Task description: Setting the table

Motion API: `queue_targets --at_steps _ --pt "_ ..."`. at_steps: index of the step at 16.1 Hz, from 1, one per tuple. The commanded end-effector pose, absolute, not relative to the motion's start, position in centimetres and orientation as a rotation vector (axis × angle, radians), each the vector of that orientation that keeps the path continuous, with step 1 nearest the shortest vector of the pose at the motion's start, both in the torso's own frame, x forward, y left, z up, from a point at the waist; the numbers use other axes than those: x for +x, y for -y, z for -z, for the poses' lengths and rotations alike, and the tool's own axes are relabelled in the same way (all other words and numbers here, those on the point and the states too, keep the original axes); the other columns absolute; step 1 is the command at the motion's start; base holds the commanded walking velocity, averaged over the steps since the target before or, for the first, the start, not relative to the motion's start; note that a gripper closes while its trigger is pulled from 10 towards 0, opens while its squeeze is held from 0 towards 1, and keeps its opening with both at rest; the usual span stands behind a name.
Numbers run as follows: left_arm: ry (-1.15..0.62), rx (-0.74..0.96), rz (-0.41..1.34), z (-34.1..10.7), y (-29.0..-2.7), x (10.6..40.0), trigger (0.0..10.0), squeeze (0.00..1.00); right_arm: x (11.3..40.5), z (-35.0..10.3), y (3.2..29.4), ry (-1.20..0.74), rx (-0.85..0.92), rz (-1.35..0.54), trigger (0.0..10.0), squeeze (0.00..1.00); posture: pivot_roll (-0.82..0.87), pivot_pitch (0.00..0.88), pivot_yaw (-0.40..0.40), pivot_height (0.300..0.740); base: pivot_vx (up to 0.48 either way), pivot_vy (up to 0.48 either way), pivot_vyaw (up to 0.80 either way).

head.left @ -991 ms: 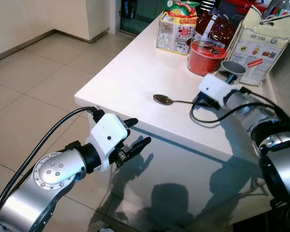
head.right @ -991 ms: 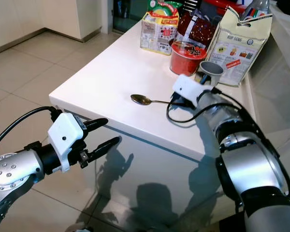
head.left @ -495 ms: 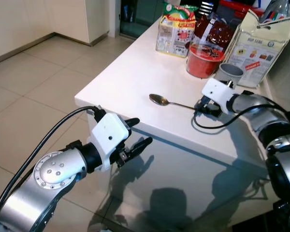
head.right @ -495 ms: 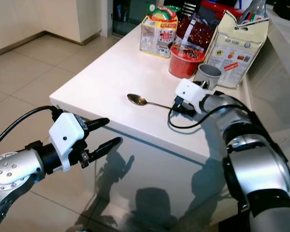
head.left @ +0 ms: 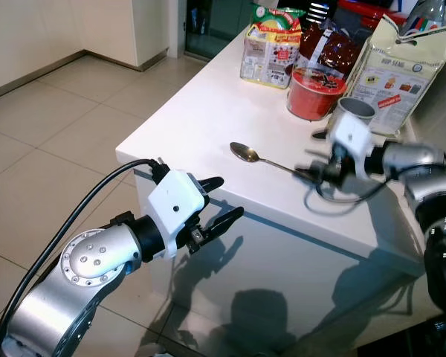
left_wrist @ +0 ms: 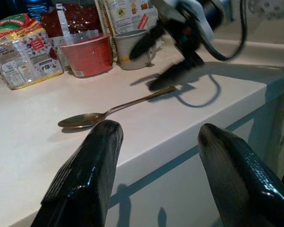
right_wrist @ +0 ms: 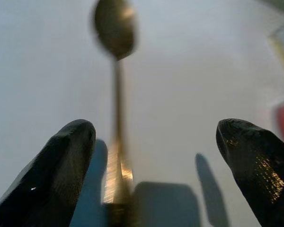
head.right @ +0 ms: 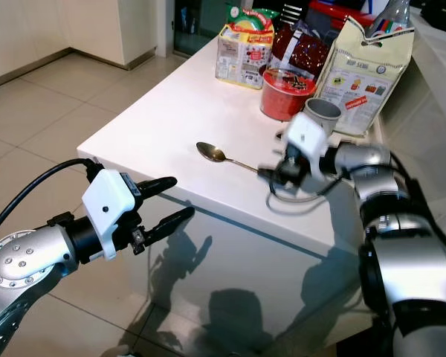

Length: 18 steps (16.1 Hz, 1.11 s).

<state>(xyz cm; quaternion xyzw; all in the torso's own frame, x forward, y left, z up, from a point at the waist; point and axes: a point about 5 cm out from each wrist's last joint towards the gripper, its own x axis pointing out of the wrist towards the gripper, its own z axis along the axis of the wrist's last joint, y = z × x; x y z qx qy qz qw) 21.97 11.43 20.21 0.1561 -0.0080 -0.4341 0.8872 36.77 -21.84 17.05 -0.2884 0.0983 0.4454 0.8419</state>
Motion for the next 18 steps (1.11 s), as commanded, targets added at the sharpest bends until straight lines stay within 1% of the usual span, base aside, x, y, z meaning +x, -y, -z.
queue_targets --at_steps 1,2,3,4,5,7,8,9,12,13,15,18 --pt "0.017 0.327 0.927 -20.1 -11.1 22.0 10.0 0.0 36.7 -17.5 22.2 -0.191 -0.648 -0.949 10.0 0.0 0.13 0.0 -0.122 0.74 0.0 0.0 0.0" --pt "0.017 0.327 0.927 -20.1 -11.1 22.0 10.0 0.0 37.0 -17.9 22.2 -0.183 -0.643 -0.911 10.0 0.0 0.13 0.0 -0.123 0.74 0.0 0.0 0.0" --pt "0.019 0.326 0.926 -20.0 -11.0 22.0 10.0 0.0 38.7 -19.8 21.7 -0.124 -0.478 -0.721 10.0 0.0 0.14 0.0 -0.132 0.74 0.0 0.0 0.0" --pt "0.019 0.326 0.926 -20.0 -10.9 22.0 10.0 0.0 38.9 -20.1 21.5 -0.117 -0.428 -0.699 10.0 0.0 0.14 0.0 -0.132 0.74 0.0 0.0 0.0" --pt "0.022 0.323 0.927 -20.1 -10.8 21.9 10.0 0.0 39.1 -19.9 20.5 -0.13 -0.362 -0.74 10.0 1.0 0.15 0.0 -0.138 0.74 0.0 0.0 0.0" --pt "0.02 0.319 0.937 -20.3 -10.7 21.5 10.0 0.0 38.7 -18.4 18.0 -0.205 -0.315 -0.9 10.0 1.0 0.19 0.0 -0.148 0.74 0.0 0.0 0.0" --pt "0.012 0.323 0.942 -20.4 -10.8 21.2 10.0 0.0 38.7 -17.9 17.2 -0.239 -0.303 -0.926 10.0 1.0 0.2 0.0 -0.15 0.74 0.0 0.0 0.0" --pt "-0.005 0.329 0.94 -20.4 -11.2 20.7 10.0 0.0 38.8 -17.4 16.6 -0.267 -0.31 -0.895 10.0 1.0 0.23 0.0 -0.154 0.74 0.0 0.0 0.0" --pt "-0.023 0.338 0.916 -20.8 -12.0 20.0 10.0 0.0 39.3 -17.2 16.1 -0.276 -0.315 -0.809 10.0 1.0 0.28 0.021 -0.162 0.74 0.0 0.0 0.0" --pt "-0.036 0.338 0.913 -20.9 -12.3 19.5 10.0 0.0 39.4 -17.2 16.2 -0.285 -0.305 -0.767 10.0 0.0 0.31 0.035 -0.162 0.74 0.0 0.0 0.0" --pt "-0.054 0.331 0.934 -21.0 -12.3 18.8 10.0 0.0 39.4 -16.8 16.6 -0.319 -0.295 -0.735 10.0 0.0 0.32 0.041 -0.156 0.74 0.0 0.0 0.0" --pt "-0.057 0.323 0.954 -21.3 -12.2 18.6 10.0 0.0 38.9 -16.2 17.5 -0.385 -0.274 -0.771 10.0 0.0 0.32 0.041 -0.15 0.74 0.0 0.0 0.0"
